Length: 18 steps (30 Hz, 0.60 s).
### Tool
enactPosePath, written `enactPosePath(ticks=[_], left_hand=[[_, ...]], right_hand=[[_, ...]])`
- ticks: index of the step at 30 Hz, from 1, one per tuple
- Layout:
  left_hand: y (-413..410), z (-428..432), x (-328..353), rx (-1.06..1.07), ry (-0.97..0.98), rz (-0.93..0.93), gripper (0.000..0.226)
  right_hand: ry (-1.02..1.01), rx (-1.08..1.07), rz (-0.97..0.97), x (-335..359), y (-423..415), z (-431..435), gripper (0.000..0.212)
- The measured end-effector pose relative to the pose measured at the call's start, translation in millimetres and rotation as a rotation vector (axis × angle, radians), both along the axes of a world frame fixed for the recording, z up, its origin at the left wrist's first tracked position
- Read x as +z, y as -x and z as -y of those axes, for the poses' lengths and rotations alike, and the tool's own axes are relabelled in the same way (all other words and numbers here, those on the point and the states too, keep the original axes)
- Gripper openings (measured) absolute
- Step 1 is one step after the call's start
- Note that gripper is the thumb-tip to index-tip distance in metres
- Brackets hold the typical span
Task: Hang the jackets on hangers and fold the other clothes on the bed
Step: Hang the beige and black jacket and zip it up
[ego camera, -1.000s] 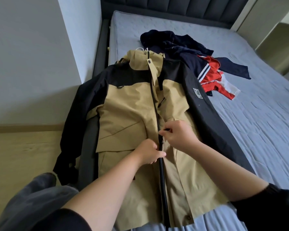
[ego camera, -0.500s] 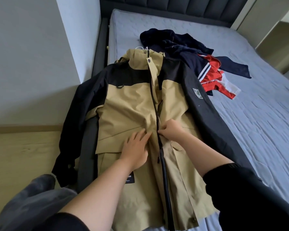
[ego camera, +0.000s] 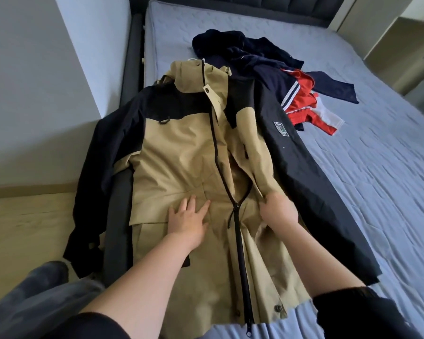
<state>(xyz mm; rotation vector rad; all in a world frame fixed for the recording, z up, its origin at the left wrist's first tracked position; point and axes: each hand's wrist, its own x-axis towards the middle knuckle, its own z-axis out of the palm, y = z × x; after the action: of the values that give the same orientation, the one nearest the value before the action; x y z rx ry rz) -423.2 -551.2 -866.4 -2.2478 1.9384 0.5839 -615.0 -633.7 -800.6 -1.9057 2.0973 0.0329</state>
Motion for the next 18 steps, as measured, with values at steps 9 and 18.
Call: enactPosePath(ticks=[9, 18], left_hand=[[5, 3, 4, -0.137, 0.088, -0.124, 0.072], [6, 9, 4, -0.059, 0.125, -0.235, 0.069]], right_hand=[[0.299, 0.566, -0.398, 19, -56, 49, 0.023], [-0.248, -0.69, 1.134, 15, -43, 85, 0.026]])
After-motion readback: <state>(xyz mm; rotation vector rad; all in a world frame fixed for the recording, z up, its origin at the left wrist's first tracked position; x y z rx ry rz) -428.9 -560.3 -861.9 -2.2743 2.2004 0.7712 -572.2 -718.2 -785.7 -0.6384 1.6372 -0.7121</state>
